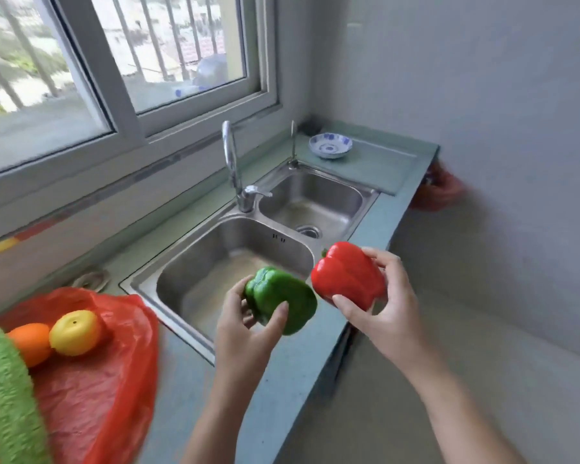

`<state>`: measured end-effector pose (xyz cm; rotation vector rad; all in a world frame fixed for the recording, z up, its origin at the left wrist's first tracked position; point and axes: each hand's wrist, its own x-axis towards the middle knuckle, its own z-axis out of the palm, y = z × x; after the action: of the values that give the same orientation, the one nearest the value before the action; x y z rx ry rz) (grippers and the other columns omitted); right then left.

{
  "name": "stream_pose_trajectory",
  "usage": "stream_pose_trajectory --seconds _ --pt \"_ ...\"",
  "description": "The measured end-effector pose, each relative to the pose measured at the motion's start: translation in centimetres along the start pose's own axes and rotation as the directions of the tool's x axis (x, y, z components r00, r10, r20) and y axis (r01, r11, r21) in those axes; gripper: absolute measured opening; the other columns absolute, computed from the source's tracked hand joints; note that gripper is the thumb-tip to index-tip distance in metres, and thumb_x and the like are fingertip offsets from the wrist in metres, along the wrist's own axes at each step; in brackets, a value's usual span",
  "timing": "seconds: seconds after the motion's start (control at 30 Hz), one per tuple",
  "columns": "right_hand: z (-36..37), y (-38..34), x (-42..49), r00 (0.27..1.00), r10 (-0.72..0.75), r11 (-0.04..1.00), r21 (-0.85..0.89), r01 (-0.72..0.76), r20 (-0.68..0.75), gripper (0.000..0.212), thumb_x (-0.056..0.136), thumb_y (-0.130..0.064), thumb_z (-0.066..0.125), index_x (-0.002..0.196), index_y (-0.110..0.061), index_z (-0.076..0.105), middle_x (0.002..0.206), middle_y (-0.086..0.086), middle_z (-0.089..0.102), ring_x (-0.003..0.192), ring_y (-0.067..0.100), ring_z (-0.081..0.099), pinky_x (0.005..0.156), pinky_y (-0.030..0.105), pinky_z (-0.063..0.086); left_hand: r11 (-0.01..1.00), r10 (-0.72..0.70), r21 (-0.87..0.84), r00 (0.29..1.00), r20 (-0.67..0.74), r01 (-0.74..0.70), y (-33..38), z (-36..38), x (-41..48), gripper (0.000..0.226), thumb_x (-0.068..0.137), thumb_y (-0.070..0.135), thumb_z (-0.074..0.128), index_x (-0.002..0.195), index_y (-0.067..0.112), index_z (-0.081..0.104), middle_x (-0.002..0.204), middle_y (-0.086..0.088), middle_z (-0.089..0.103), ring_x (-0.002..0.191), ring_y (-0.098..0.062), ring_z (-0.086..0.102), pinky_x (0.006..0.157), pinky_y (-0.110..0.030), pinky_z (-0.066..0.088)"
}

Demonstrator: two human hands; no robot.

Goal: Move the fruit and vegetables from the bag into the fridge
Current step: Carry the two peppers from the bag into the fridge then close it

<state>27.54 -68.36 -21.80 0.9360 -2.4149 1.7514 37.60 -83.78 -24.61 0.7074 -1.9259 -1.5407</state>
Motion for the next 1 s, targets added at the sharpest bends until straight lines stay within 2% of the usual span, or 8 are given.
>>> stream_pose_trajectory --seconds 0.17,0.33,0.43,0.53,0.67,0.77,0.87,1.0 --pt "-9.7 2.7 -1.2 0.98 -0.018 0.999 -0.044 0.009 -0.198 0.059 0.064 -0.043 0.067 0.117 -0.037 0.04 0.12 -0.011 0.049 0.104 -0.004 0.048 0.08 0.003 0.036 0.996 0.08 -0.052 0.985 0.153 -0.072 3.5 9.5 -1.3 0.048 0.074 0.013 0.076 0.106 0.037 0.05 0.106 0.009 0.061 0.094 -0.005 0.06 0.081 -0.024 0.049" --pt "-20.8 5.6 -3.2 0.937 -0.031 0.991 -0.132 -0.016 -0.348 0.061 0.066 -0.044 0.066 0.119 -0.035 0.038 0.121 -0.012 0.047 0.106 -0.004 0.048 0.083 0.005 0.036 0.988 0.133 -0.114 0.945 0.3 -0.103 7.1 20.8 -4.2 0.044 0.062 0.03 0.069 0.101 0.04 0.05 0.102 0.014 0.06 0.088 0.002 0.06 0.077 -0.023 0.051" --pt "-27.4 7.3 -5.0 0.891 -0.06 0.978 -0.203 -0.037 -0.449 0.063 0.067 -0.043 0.067 0.122 -0.032 0.038 0.12 -0.015 0.046 0.107 0.0 0.049 0.087 0.014 0.041 0.983 0.172 -0.133 0.901 0.397 -0.129 9.1 27.7 -6.3 0.049 0.062 0.037 0.07 0.106 0.042 0.049 0.106 0.013 0.06 0.096 -0.005 0.061 0.081 -0.028 0.051" --pt "-33.6 8.5 -7.4 0.825 -0.056 0.971 -0.224 -0.087 -0.562 0.064 0.066 -0.043 0.068 0.122 -0.031 0.04 0.119 -0.015 0.047 0.107 0.004 0.051 0.086 0.025 0.047 0.972 0.227 -0.167 0.838 0.497 -0.165 11.1 34.0 -8.9 0.055 0.067 0.03 0.071 0.116 0.032 0.048 0.112 0.008 0.059 0.1 -0.01 0.061 0.083 -0.029 0.051" --pt "-40.2 9.7 -11.1 0.727 -0.049 0.962 -0.228 -0.15 -0.685 0.062 0.065 -0.043 0.068 0.12 -0.038 0.039 0.12 -0.015 0.047 0.105 0.004 0.052 0.082 0.023 0.049 0.956 0.294 -0.213 0.728 0.619 -0.204 13.2 41.1 -12.8 0.052 0.076 0.014 0.074 0.115 0.034 0.046 0.111 0.009 0.059 0.094 0.0 0.06 0.079 -0.015 0.049" --pt "-43.9 10.8 -14.1 0.657 -0.016 0.952 -0.213 -0.221 -0.753 0.062 0.065 -0.043 0.069 0.119 -0.04 0.039 0.121 -0.013 0.047 0.106 0.007 0.052 0.081 0.022 0.049 0.951 0.309 -0.242 0.646 0.697 -0.194 13.9 45.6 -15.5 0.051 0.073 0.022 0.075 0.112 0.038 0.046 0.111 0.008 0.06 0.095 -0.003 0.061 0.08 -0.018 0.05" --pt "-47.0 11.8 -16.9 0.579 0.01 0.932 -0.202 -0.3 -0.815 0.06 0.064 -0.045 0.068 0.117 -0.042 0.039 0.119 -0.017 0.046 0.105 0.005 0.051 0.081 0.022 0.049 0.951 0.307 -0.26 0.568 0.764 -0.165 14.3 49.7 -17.9 0.05 0.075 0.015 0.074 0.111 0.036 0.047 0.112 0.004 0.06 0.095 -0.004 0.062 0.075 -0.013 0.049" --pt "-50.7 13.5 -19.7 0.489 0.042 0.897 -0.182 -0.402 -0.871 0.061 0.064 -0.047 0.068 0.118 -0.043 0.039 0.12 -0.017 0.047 0.107 0.009 0.051 0.084 0.03 0.05 0.955 0.297 -0.275 0.459 0.837 -0.115 14.8 55.3 -20.9 0.049 0.073 0.022 0.074 0.109 0.039 0.046 0.112 0.006 0.059 0.098 -0.005 0.06 0.076 -0.012 0.049"
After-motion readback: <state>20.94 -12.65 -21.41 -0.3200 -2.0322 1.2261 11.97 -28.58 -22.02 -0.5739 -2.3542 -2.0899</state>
